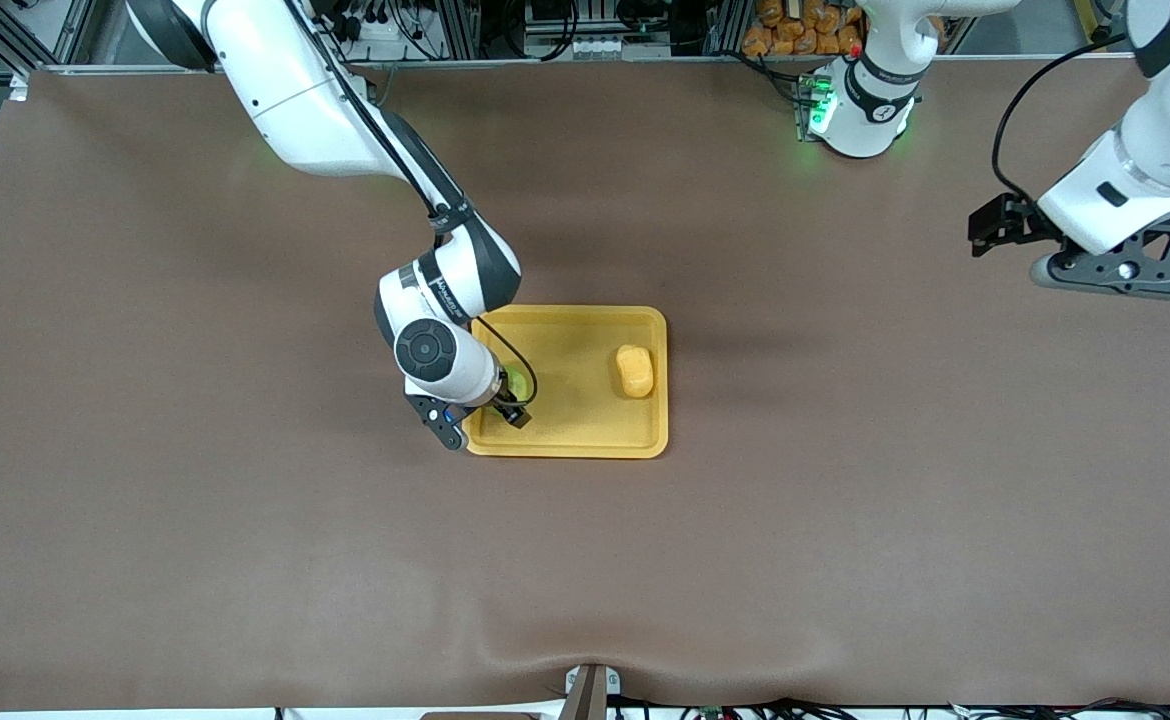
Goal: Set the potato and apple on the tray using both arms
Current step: 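Withdraw the left gripper while the right gripper carries the apple over the tray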
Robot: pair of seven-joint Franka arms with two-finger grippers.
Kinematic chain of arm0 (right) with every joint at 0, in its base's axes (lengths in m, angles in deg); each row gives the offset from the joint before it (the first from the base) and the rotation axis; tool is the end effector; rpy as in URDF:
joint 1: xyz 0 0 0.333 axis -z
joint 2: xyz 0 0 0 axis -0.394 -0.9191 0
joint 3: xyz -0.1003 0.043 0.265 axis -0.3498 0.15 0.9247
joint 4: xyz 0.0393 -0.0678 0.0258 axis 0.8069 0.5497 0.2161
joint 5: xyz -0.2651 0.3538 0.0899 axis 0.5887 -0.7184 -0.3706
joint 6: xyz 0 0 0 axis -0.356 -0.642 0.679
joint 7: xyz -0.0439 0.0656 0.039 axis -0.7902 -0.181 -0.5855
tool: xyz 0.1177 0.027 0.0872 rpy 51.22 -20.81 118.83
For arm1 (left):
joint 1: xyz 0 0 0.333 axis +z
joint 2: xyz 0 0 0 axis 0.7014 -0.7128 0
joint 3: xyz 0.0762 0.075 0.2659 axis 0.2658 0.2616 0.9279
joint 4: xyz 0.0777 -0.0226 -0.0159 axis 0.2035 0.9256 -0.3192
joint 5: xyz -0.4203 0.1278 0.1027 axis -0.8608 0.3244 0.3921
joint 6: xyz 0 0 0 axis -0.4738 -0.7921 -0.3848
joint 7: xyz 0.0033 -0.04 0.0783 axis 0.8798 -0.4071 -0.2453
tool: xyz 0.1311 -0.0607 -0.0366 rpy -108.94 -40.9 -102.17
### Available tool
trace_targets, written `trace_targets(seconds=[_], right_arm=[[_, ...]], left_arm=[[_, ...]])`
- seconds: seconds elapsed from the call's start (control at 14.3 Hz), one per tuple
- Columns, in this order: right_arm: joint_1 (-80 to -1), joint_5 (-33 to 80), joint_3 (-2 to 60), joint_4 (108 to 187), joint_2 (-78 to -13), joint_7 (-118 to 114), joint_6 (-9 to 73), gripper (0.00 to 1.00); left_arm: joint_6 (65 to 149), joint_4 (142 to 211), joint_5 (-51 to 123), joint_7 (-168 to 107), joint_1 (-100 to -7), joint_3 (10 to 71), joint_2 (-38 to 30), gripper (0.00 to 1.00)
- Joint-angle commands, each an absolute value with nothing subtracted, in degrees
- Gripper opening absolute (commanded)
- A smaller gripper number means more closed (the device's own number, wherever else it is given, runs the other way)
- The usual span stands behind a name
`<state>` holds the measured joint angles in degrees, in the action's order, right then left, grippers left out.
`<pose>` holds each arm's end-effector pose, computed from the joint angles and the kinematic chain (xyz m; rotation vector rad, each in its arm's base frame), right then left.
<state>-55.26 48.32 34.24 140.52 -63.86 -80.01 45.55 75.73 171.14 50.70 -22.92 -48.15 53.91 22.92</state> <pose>0.5970 0.3839 0.0964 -2.8149 1.2845 0.2610 0.5883 -0.0735 0.5233 -3.0166 0.2557 0.1847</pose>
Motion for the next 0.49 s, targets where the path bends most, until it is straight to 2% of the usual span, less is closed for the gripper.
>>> trace_targets(seconds=[0.0, 0.14, 0.42], right_arm=[[-55.64, 48.57, 33.98, 137.40, -64.38, -80.52, 44.67, 1.00], [-55.29, 48.74, 33.89, 136.34, -64.21, -80.43, 43.10, 1.00], [-53.62, 48.92, 33.02, 129.76, -64.12, -80.08, 33.09, 1.00]], left_arm=[[71.67, 168.18, 49.51, -21.31, -46.13, 53.59, 22.42, 1.00], [71.75, 170.10, 49.43, -21.31, -45.95, 53.42, 24.43, 1.00], [73.41, 170.03, 45.21, -22.63, -43.57, 51.83, 24.62, 1.00]])
